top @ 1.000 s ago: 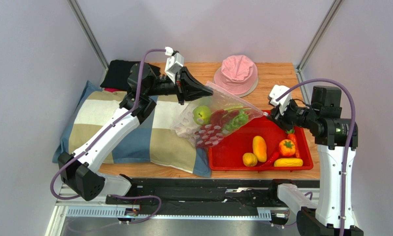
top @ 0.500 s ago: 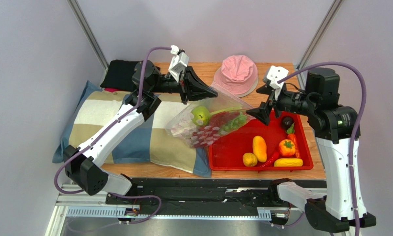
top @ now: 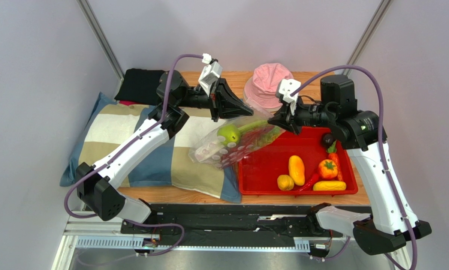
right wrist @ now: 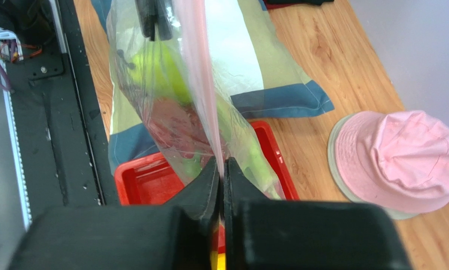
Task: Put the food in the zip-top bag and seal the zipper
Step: Zip the zipper food storage bag, then place the zipper food storage bag at the corner of the board.
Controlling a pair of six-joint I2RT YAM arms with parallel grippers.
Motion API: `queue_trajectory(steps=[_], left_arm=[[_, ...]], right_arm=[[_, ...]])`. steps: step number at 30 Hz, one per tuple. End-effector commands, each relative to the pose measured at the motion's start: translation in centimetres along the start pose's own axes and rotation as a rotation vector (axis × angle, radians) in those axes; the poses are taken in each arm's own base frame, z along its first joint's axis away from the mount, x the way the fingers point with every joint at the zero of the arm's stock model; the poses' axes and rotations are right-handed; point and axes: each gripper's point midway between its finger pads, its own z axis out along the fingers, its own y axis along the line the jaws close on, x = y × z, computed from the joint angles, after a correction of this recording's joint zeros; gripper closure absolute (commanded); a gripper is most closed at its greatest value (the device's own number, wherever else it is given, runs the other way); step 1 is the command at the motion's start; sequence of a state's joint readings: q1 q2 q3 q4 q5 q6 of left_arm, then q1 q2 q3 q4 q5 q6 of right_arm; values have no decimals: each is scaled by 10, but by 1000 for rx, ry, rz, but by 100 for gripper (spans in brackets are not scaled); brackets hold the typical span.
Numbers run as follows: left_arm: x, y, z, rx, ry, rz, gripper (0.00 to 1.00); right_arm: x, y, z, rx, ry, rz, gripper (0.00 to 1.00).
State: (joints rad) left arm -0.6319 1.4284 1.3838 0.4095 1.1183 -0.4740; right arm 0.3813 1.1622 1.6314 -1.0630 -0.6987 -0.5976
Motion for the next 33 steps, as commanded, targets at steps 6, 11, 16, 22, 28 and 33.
queue_trajectory(steps=[6, 11, 16, 22, 28, 33], left_arm=[[-39, 3, 6, -36, -79, 69, 65], [-53, 9, 3, -97, -92, 59, 1], [-59, 12, -2, -130, -89, 61, 1], [-51, 19, -8, -160, -72, 49, 1], [-46, 26, -13, -183, -67, 46, 1], [-43, 36, -16, -202, -63, 29, 1]], right_arm=[[-8, -54, -29, 327, 2, 10, 100], [-15, -119, -74, 601, -28, 66, 100], [-12, -176, -107, 787, -40, 113, 100], [13, -236, -156, 1020, -55, 329, 100], [32, -276, -177, 1185, -60, 412, 100], [48, -313, -210, 1405, -17, 375, 100]])
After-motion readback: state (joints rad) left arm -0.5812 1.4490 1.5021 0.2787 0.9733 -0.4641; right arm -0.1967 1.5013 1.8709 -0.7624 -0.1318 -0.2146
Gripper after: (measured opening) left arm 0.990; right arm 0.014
